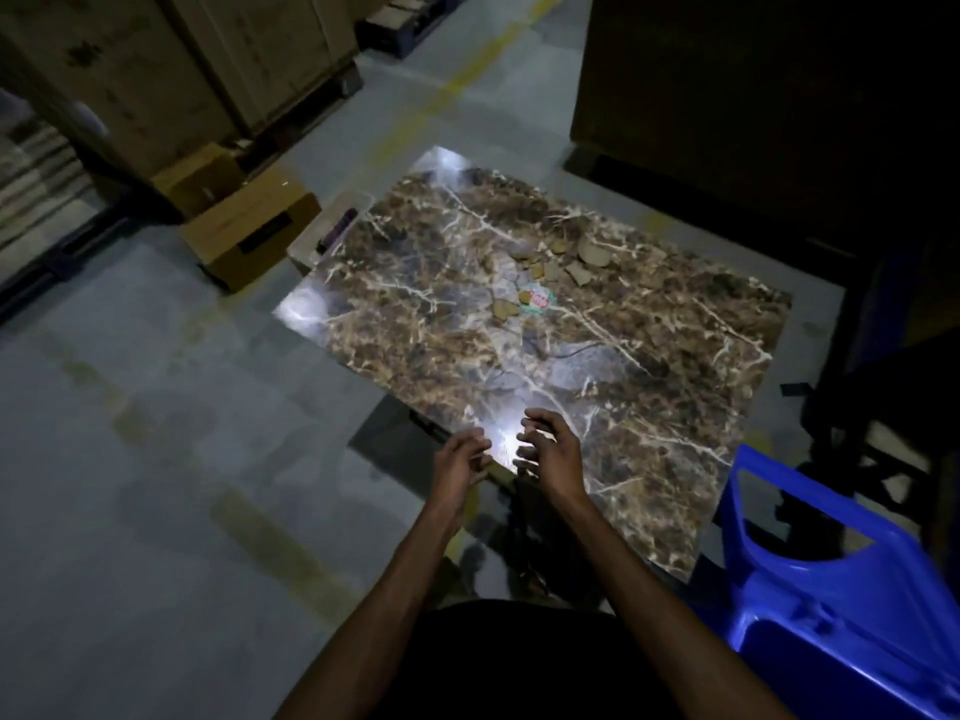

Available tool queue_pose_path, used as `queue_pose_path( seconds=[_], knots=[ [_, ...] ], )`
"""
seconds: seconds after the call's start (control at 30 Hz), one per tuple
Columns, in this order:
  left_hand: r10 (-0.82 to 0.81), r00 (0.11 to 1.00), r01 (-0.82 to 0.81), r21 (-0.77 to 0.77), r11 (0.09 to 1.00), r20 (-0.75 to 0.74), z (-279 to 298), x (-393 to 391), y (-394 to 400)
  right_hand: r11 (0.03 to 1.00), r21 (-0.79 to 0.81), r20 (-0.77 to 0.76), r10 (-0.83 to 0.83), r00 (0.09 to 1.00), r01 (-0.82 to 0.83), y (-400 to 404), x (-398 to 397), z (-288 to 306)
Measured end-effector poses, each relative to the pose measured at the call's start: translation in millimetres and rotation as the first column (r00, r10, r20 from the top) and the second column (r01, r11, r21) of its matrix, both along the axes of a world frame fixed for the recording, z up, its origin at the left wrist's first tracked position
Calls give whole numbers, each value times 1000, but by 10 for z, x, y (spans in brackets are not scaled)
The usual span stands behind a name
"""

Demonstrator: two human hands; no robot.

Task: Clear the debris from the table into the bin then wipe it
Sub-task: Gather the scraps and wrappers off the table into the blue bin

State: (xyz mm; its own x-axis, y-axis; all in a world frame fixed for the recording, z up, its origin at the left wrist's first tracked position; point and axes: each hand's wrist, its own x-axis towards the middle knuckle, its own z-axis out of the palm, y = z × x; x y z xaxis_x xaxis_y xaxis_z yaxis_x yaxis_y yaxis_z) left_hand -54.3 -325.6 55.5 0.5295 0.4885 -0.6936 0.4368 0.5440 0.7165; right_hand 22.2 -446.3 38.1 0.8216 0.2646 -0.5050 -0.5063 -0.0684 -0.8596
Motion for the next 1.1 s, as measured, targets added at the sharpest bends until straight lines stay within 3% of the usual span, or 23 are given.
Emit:
queue_pose_path(
  seconds=[0.23,0.37,0.53,0.67,0.83,0.93,1.03,1.1],
  knots=[
    [-121,991,117,-74,990,-54,-243,951,572,986,-90,-48,-148,988,143,324,510,-184],
    [-175,982,171,-60,983,-71,-475,1586,981,973,-200,-5,-115,993,111,675,889,-358],
    [-375,921,372,-47,927,-107,-746,2310,1442,942,-290,-38,-188,981,169,1188,1453,-706],
    [-455,883,449,-73,890,-115,-879,2917,1629,916,-347,-28,-226,974,203,1517,2105,-536],
    [-567,814,578,74,813,-125,-1076,3548,1657,905,-327,29,-278,960,272,1682,2746,-519],
    [-604,788,604,339,722,-117,-889,3754,1714,885,-262,145,-358,922,384,1610,2968,-523],
    [-655,753,546,615,569,-63,-907,3961,1856,789,-424,395,-280,875,444,1325,3198,-560],
    [-728,684,569,659,492,-48,-1049,4143,1919,742,-498,490,-187,852,449,1152,3427,-587]
  ],
)
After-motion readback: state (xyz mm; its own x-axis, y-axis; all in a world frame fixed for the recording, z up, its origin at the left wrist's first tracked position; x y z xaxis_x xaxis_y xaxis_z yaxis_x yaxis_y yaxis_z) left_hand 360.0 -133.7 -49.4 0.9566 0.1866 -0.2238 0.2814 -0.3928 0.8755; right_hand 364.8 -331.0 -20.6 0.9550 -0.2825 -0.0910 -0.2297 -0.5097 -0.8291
